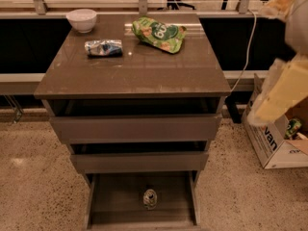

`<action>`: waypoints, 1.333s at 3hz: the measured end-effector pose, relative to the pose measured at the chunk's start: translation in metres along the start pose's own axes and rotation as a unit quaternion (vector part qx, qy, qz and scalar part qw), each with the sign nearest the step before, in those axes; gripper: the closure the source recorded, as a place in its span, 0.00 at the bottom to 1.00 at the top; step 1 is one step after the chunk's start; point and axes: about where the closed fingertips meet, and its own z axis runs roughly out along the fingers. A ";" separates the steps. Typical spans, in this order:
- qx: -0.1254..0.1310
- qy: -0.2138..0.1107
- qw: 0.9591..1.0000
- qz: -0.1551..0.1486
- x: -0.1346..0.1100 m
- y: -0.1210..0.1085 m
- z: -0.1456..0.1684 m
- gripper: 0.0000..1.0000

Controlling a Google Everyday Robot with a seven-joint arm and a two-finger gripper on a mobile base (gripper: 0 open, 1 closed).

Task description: Pick 7up can from bottom drawer and place on counter

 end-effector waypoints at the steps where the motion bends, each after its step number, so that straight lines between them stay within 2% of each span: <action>1: 0.002 -0.054 0.998 0.019 0.006 0.036 0.029 0.00; 2: -0.001 -0.086 0.995 0.040 0.000 0.049 0.052 0.00; 3: -0.001 -0.087 0.995 0.042 -0.002 0.049 0.052 0.00; 4: -0.014 -0.126 0.990 0.060 -0.010 0.066 0.091 0.00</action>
Offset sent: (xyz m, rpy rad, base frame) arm -0.0144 0.0064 -0.0316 0.0830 -0.0194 0.0133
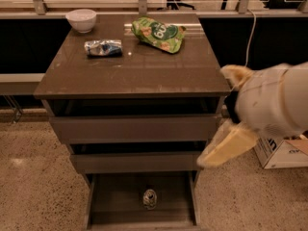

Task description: Pick 7up can from bottom drawer and place on counter

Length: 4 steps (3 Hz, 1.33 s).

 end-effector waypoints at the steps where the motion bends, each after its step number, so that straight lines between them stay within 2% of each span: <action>1: -0.026 -0.047 0.998 0.012 0.014 0.045 0.072 0.00; 2: -0.027 -0.061 0.998 0.016 0.022 0.065 0.099 0.00; 3: -0.025 -0.060 0.998 0.016 0.023 0.063 0.097 0.00; 4: -0.046 -0.062 0.996 0.045 0.034 0.075 0.128 0.00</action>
Offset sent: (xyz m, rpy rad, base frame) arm -0.0009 0.0339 -0.0707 0.0897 0.0178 0.0477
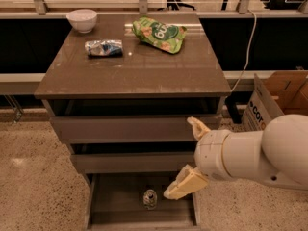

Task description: Pick 7up can from bottom drawer and place on counter

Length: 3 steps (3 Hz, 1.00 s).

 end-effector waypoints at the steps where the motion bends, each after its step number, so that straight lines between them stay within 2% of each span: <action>1: -0.029 -0.009 0.997 0.071 0.053 0.040 0.058 0.00; 2: 0.019 -0.061 0.986 0.153 0.087 0.045 0.099 0.00; 3: 0.032 -0.069 0.982 0.170 0.094 0.047 0.105 0.00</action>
Offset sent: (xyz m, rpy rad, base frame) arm 0.0360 0.1071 -0.1965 0.5179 -0.1569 -0.1539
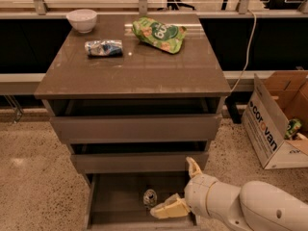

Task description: Pick 7up can from bottom drawer and place on counter

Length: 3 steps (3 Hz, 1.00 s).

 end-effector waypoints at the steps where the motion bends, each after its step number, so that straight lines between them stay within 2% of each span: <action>1: -0.002 0.008 1.000 0.003 0.007 -0.004 0.009 0.00; 2: 0.017 0.000 1.000 -0.008 0.007 -0.021 0.018 0.00; 3: 0.086 -0.036 0.992 -0.086 0.008 -0.054 0.024 0.00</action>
Offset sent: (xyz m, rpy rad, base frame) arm 0.0404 -0.0139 -0.1376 0.1673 -0.2104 -0.1099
